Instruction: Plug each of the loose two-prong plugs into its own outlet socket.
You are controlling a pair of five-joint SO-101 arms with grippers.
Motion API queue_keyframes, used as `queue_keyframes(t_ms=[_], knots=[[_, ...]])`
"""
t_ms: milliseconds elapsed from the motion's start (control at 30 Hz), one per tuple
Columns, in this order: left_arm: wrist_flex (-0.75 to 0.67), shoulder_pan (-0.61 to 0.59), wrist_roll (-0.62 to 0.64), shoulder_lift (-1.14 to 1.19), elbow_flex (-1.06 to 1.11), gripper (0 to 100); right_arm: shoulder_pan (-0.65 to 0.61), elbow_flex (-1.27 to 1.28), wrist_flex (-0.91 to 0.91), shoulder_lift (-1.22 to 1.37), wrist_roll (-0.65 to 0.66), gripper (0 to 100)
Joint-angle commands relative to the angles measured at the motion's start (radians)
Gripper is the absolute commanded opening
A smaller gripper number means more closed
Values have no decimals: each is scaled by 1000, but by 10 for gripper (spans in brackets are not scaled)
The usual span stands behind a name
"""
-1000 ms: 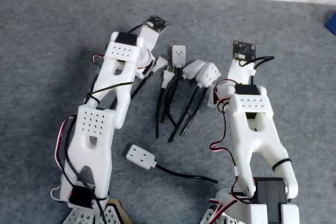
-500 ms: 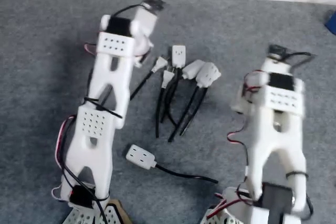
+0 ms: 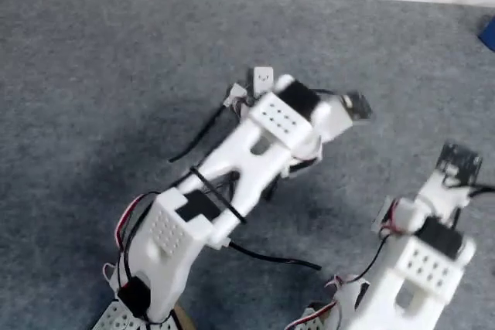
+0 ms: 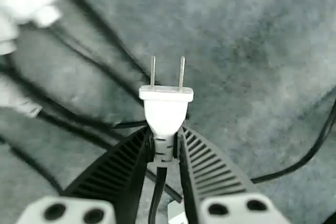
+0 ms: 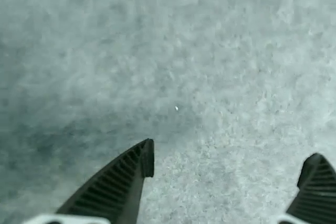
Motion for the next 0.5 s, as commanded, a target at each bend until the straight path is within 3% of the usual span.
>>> queue_keyframes(t_ms=[0, 133, 333, 467], knots=[[6, 44, -52, 4, 5, 42, 102, 33, -30, -114, 46, 406], [5, 111, -78, 16, -25, 45, 182, 36, -30, -134, 60, 406], [5, 193, -75, 19, -116, 47, 197, 36, -39, -99, 61, 406], [6, 217, -69, 12, -116, 183, 197, 36, -59, -67, 86, 406]])
